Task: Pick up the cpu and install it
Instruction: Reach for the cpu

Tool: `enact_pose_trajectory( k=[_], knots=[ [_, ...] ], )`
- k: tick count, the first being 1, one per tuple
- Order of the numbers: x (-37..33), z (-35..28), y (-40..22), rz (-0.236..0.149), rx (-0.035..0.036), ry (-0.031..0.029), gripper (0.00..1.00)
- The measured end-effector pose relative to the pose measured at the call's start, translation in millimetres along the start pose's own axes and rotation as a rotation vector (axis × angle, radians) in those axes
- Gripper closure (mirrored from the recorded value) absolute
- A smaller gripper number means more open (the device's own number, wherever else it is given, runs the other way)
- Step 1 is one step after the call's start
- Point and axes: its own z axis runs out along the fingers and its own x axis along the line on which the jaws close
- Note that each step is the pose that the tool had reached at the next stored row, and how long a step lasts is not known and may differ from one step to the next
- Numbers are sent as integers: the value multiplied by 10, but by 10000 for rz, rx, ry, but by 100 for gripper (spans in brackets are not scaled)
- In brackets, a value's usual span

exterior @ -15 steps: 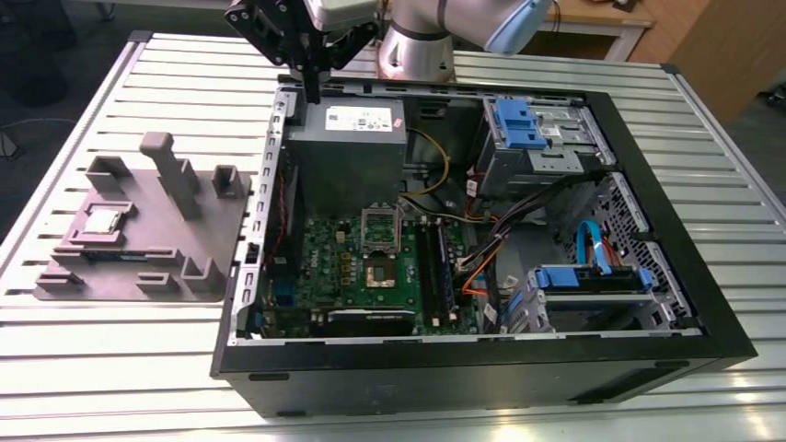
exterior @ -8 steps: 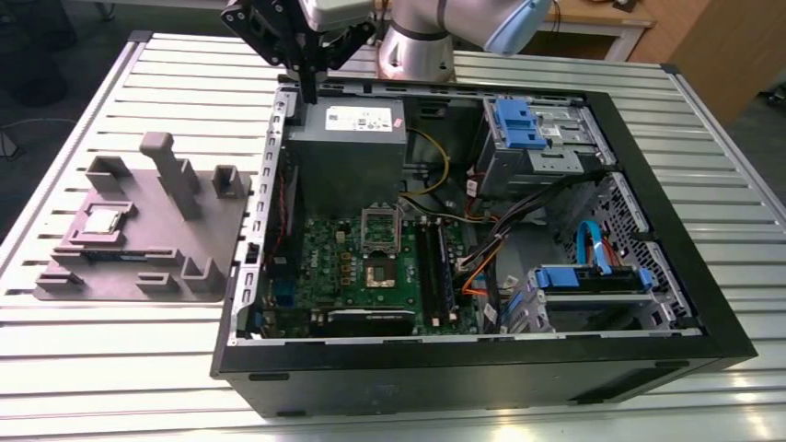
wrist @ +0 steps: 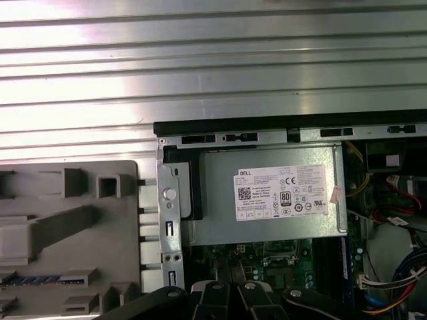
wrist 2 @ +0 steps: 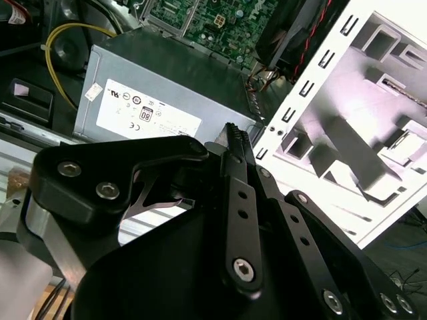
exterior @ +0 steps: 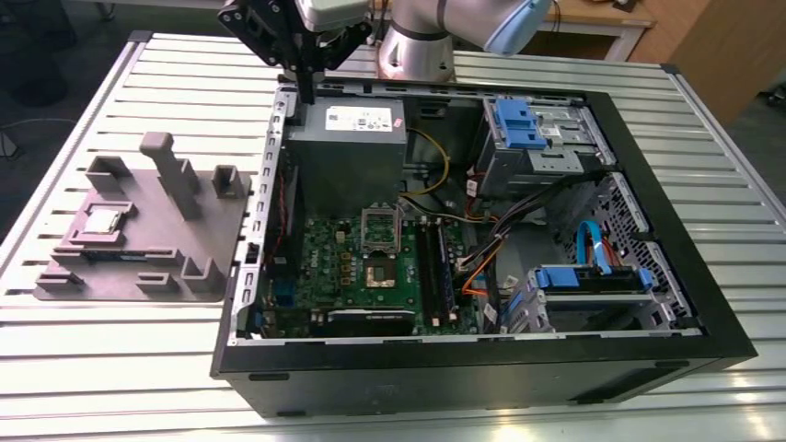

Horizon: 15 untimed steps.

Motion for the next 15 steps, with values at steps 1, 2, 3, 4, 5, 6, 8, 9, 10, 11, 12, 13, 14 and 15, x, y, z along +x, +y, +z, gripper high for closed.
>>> enact_pose_trajectory(
  k=[1, 2, 3, 4, 5, 6, 8, 9, 10, 11, 12, 13, 14, 15],
  knots=[
    [1, 0, 0, -1, 0, 0, 90],
    [1, 0, 0, -3, 0, 0, 90],
    [3, 1, 0, -2, 0, 0, 90],
    [4, 1, 0, -1, 0, 0, 90],
    [5, 1, 0, -2, 0, 0, 90],
    [9, 1, -1, -1, 0, 0, 90],
    [13, 1, -1, -1, 0, 0, 90],
    [13, 1, -1, -2, 0, 0, 90],
    [15, 1, -1, -1, 0, 0, 90],
    [15, 1, -1, -1, 0, 0, 90],
    [17, 1, -1, -1, 0, 0, 90],
    [20, 1, -2, 0, 0, 0, 90],
    [21, 1, -2, -1, 0, 0, 90],
    [22, 1, -2, -2, 0, 0, 90]
  ],
)
